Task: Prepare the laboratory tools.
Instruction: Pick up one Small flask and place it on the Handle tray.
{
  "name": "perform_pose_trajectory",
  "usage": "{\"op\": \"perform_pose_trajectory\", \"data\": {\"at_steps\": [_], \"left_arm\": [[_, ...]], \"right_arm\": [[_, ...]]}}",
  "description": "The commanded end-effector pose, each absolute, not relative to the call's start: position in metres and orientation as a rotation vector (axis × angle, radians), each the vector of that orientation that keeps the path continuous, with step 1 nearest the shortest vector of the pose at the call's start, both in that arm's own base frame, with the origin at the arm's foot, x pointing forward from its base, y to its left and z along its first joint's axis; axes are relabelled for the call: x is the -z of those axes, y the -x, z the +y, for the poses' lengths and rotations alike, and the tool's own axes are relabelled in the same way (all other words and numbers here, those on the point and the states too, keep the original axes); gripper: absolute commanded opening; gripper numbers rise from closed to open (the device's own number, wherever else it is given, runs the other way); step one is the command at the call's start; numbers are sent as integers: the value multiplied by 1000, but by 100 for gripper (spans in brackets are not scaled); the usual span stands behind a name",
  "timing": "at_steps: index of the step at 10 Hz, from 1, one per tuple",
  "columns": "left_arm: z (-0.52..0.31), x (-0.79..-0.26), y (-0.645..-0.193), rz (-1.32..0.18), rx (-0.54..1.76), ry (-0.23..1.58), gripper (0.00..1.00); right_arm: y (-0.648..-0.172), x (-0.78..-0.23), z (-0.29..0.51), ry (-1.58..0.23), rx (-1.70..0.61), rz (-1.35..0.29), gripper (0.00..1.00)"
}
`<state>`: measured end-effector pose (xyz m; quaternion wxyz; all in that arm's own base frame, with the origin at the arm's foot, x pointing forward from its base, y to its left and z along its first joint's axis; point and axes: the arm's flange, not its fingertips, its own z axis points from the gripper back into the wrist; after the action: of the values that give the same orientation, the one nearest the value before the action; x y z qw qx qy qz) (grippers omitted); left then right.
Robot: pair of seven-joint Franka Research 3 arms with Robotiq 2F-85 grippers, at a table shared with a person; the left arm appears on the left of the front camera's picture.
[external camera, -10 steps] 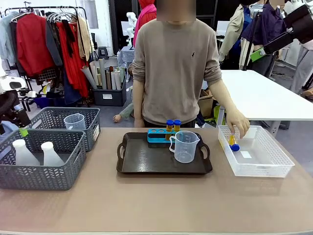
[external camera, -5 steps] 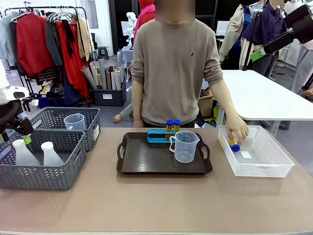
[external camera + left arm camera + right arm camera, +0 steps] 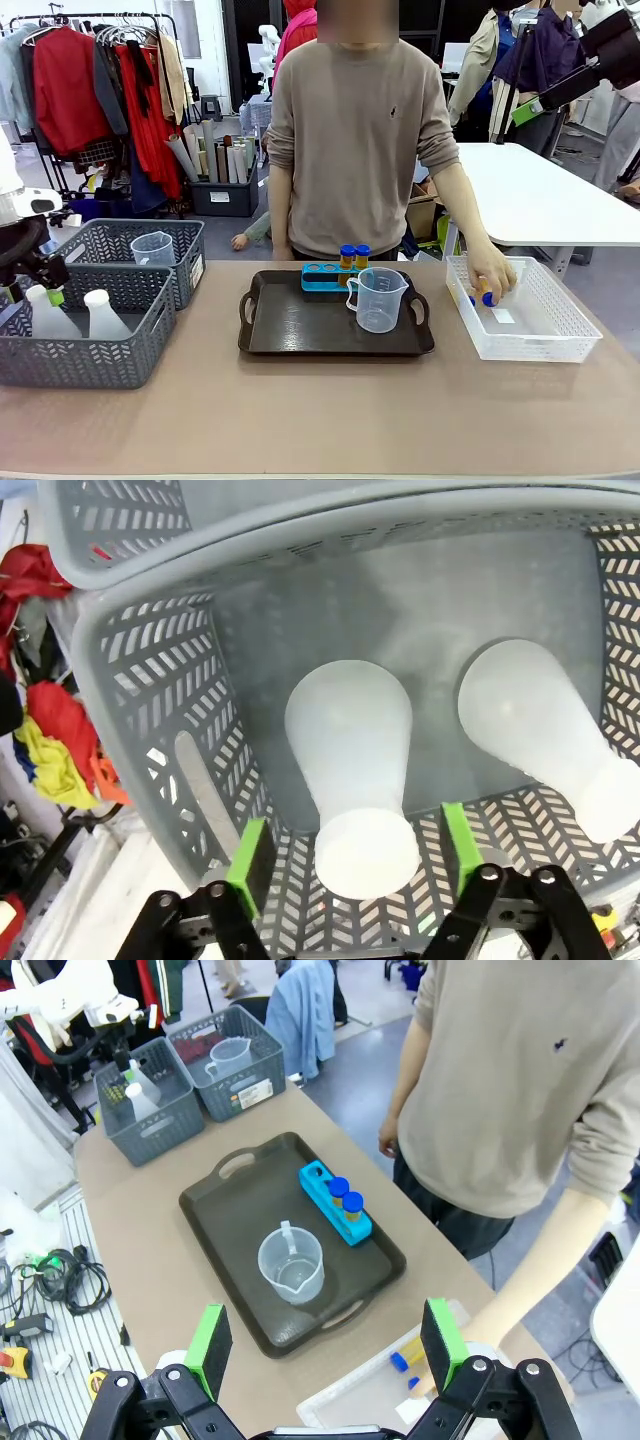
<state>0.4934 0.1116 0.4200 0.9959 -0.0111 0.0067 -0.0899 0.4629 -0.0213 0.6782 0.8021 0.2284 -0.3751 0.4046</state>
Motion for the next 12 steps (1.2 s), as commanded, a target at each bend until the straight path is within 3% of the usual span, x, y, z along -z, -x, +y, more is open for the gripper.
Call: {"op": "perform_pose_trajectory", "data": {"at_steps": [1,3,4,9,12], "left_arm": [[111,-418,-489,-7,194,21,48],[112,-418,-490,-15,194,24,9],[113,-419,-490,-15,197,24,0],[110,-434,-488,-37,200,24,0],[103,-520,-483,-72,241,17,0]], "right_arm": [[-462,-680,-19,-499,-872,-810,100],[-462,-680,-19,-499,-872,-810,100],[-462,-680,-19,-499,-872,-810,100],[-462,-680,-19,-499,-872,-810,100],[-462,-680,-19,-499,-872,-810,100]]}}
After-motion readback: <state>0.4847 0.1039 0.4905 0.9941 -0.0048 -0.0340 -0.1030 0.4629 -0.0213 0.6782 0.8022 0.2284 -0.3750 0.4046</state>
